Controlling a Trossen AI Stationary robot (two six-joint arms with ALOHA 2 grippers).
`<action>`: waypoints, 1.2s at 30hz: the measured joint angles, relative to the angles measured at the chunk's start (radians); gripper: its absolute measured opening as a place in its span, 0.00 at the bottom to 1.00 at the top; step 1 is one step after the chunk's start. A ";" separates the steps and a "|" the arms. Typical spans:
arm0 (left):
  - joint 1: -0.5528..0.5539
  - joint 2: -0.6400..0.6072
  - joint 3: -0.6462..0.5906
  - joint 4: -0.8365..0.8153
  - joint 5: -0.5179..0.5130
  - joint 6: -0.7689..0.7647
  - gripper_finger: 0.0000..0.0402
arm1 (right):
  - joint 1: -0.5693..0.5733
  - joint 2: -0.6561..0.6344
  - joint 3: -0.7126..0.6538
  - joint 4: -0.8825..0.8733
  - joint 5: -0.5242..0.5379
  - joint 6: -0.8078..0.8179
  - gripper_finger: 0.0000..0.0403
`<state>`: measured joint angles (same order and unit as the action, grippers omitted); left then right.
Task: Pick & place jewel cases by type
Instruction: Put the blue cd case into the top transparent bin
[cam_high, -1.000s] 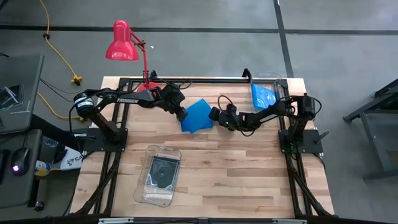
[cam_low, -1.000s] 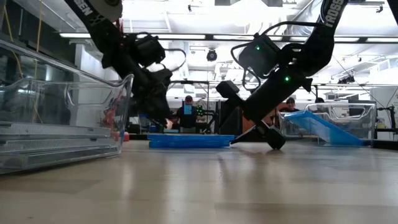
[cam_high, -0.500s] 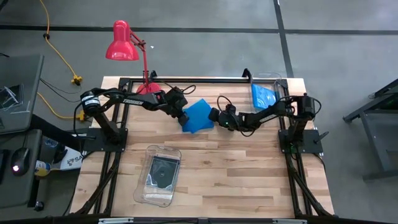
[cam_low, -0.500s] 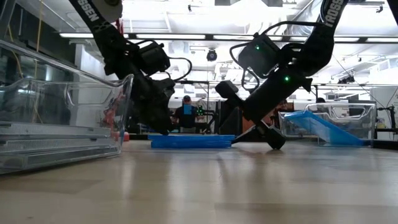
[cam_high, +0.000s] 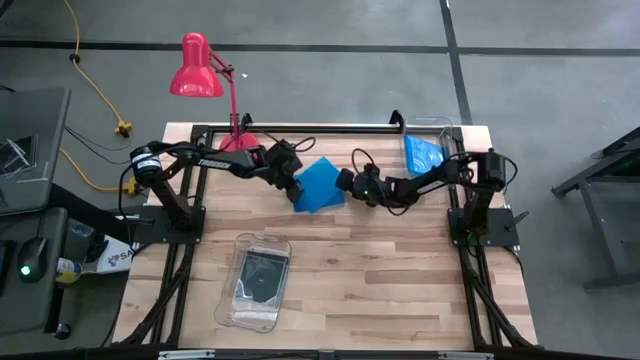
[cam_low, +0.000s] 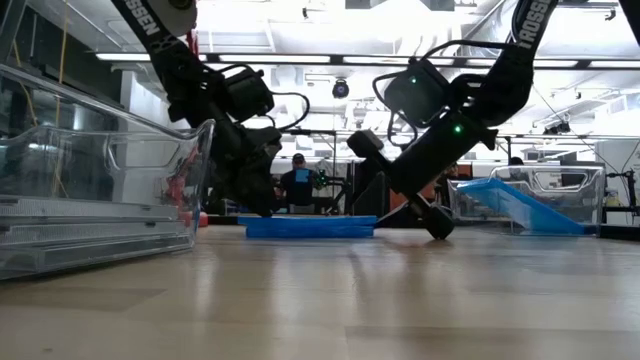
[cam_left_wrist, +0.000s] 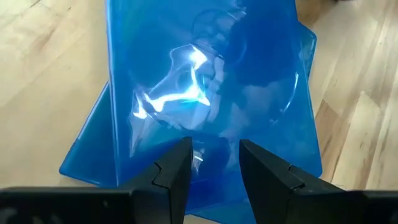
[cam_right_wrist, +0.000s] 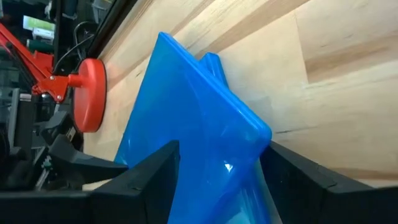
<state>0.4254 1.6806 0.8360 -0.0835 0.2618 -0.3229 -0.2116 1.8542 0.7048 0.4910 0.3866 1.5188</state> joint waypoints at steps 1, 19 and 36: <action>-0.002 0.000 0.000 0.000 -0.001 0.003 0.33 | -0.008 0.000 0.000 0.000 -0.015 0.002 0.53; -0.048 0.033 0.000 0.019 0.035 0.001 0.33 | -0.047 -0.002 0.004 -0.098 -0.076 0.022 0.50; -0.053 0.050 -0.002 0.032 0.054 0.000 0.33 | -0.045 -0.002 -0.001 -0.109 -0.087 -0.057 0.11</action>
<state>0.3725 1.7309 0.8341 -0.0517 0.3157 -0.3225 -0.2568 1.8523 0.7040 0.3824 0.2999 1.4618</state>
